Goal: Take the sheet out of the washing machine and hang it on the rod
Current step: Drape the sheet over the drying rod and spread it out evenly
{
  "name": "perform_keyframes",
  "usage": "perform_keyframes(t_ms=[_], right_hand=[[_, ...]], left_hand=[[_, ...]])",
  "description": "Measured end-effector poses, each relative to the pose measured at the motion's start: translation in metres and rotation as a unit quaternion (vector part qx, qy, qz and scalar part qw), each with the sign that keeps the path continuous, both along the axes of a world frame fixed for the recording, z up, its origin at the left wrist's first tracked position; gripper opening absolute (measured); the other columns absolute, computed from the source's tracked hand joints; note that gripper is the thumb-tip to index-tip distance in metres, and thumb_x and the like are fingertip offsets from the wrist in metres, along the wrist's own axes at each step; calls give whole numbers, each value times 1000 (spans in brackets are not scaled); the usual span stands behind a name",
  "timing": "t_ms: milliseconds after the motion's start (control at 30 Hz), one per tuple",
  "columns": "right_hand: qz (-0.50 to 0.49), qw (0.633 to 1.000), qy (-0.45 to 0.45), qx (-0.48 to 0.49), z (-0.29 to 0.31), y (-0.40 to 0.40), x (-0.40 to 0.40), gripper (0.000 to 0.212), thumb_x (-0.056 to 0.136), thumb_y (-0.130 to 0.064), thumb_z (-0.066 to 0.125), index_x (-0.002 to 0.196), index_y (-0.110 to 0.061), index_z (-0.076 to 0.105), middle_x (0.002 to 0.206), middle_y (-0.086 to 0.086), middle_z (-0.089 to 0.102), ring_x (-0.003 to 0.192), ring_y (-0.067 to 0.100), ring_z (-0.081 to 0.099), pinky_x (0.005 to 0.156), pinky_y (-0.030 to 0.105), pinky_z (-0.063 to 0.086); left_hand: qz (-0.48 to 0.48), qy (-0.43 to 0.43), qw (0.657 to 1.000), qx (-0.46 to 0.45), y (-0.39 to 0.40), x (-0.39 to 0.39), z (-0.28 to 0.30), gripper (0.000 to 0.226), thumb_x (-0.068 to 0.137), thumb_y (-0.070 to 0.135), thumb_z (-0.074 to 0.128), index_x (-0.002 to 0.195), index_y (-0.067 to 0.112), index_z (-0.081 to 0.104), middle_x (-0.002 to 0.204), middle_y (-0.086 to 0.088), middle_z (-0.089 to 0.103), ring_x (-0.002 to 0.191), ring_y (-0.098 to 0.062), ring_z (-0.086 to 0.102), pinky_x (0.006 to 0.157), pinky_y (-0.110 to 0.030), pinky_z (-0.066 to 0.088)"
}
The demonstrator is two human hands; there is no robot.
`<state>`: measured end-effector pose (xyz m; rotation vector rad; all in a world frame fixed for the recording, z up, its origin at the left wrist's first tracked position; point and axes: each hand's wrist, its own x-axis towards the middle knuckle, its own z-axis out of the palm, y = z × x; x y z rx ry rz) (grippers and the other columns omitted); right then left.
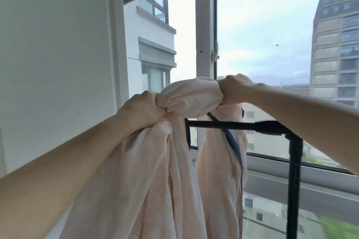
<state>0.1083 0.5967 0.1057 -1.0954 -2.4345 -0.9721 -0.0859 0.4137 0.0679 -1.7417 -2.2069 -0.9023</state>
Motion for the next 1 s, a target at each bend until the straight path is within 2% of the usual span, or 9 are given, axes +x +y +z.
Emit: perform_keyframes(t_ms=[100,167,233,333,467,633,767,867,1000], right_hand=[[47,971,49,-230,-11,-25,26,29,81,-35,70,102,-19,57,88,-1,63,82,20,59,68,24,48],[81,937,79,-330,-18,-41,40,33,83,-14,68,112,-21,54,99,-1,62,88,22,62,74,26,54],[100,918,111,-366,-27,-57,50,45,86,-5,61,126,-24,50,115,-1,60,104,25,63,85,36,56],[155,924,121,-328,-42,-83,55,47,89,-8,59,132,-25,49,131,-2,55,119,15,54,94,30,50],[137,963,90,-215,-63,-105,60,52,91,-32,61,136,-20,40,131,7,54,113,24,54,89,37,49],[113,988,84,-70,-82,-103,58,45,92,-44,53,122,-15,37,111,9,58,88,31,62,67,37,48],[93,991,91,-17,-74,-93,56,34,94,-39,53,114,-14,41,99,8,65,82,30,65,62,33,43],[103,988,117,2,-62,-93,53,18,97,-31,48,104,-15,48,84,9,64,75,28,64,61,33,44],[86,982,165,12,-40,-90,42,5,92,-17,54,87,-18,52,70,2,56,65,24,59,55,30,42]], left_hand=[[31,54,994,-91,6,16,-8,31,82,51,50,100,26,58,90,4,58,85,-18,57,78,-32,47],[47,102,983,-145,12,29,-17,33,84,44,47,108,24,57,100,0,60,93,-23,58,89,-40,49],[47,122,976,-173,21,44,-30,35,85,38,44,113,20,56,109,-4,61,100,-28,59,96,-49,47],[61,153,976,-145,27,67,-40,34,94,36,44,125,22,51,126,-6,56,122,-29,50,103,-49,35],[-13,58,997,-49,36,73,-43,25,90,24,46,111,17,58,103,-5,63,91,-24,60,78,-36,50],[-38,-5,999,-4,34,82,-47,25,86,17,48,107,13,61,100,-10,65,93,-31,62,81,-40,52],[-34,18,999,3,41,91,-50,21,88,28,47,98,15,60,95,-7,65,91,-29,62,75,-35,49],[-38,-4,997,71,35,92,-42,23,87,38,52,89,15,57,85,-3,61,87,-28,62,71,-34,47],[-65,-23,991,111,40,87,-13,18,85,33,56,83,15,59,81,-5,62,81,-29,59,67,-34,47]])
